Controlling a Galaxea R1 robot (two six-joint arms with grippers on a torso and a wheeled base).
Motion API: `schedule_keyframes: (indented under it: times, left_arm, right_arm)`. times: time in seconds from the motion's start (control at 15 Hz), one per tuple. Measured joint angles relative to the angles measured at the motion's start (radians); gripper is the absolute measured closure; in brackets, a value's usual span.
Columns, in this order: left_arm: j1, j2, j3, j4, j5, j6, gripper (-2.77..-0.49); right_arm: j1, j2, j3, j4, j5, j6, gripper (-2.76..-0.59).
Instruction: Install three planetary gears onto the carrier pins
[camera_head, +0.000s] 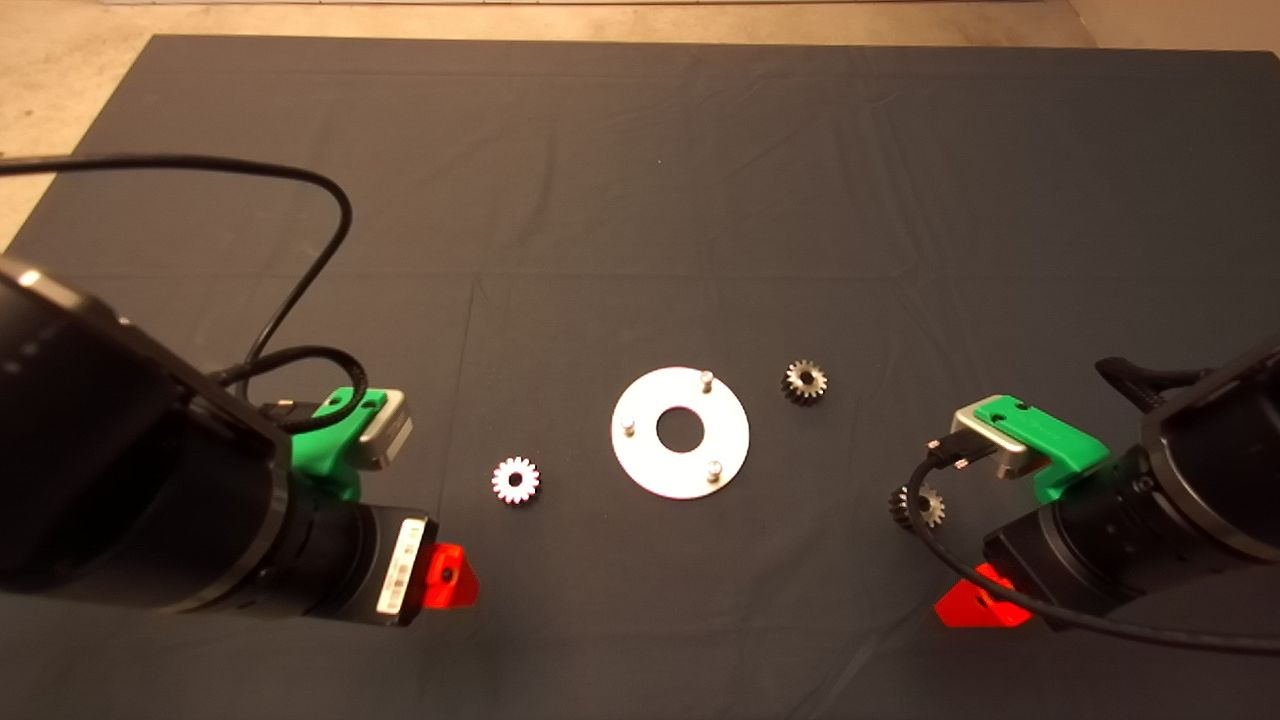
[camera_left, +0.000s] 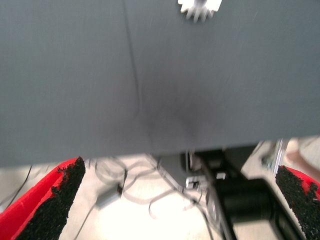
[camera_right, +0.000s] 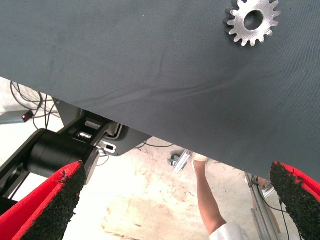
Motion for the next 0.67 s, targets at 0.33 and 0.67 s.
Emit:
schedule_keyframes:
  times: [0.33, 0.67]
  left_arm:
    - [0.031, 0.035, -0.034, 0.069, 0.000, 0.002, -2.77]
    - [0.076, 0.128, -0.100, 0.124, -0.001, 0.009, -2.77]
  right_arm:
    - [0.000, 0.000, 0.000, 0.000, 0.000, 0.000, -2.75]
    - [0.000, -0.001, 0.000, 0.000, 0.000, 0.000, -2.75]
